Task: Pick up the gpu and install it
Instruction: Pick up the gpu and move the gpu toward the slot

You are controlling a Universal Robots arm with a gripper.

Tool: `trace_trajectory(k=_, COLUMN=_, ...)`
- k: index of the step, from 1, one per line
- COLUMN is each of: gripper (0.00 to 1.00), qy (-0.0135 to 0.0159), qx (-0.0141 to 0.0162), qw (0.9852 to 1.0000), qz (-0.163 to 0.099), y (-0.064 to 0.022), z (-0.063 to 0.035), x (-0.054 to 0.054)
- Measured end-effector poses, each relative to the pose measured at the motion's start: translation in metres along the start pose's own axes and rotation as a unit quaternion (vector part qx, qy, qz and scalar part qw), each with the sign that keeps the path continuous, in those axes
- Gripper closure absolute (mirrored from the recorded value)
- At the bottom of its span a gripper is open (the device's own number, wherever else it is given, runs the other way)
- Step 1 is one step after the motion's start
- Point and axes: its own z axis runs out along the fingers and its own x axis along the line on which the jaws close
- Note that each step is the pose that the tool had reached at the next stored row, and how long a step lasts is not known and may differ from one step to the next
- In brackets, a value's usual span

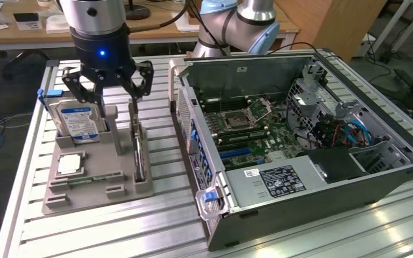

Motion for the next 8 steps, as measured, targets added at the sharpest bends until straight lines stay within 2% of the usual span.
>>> trace_trajectory(k=8, gripper=0.35, qy=0.0002, qx=-0.0003, qw=1.0, qz=0.0, y=-0.0059, z=0.0018, x=-0.0063)
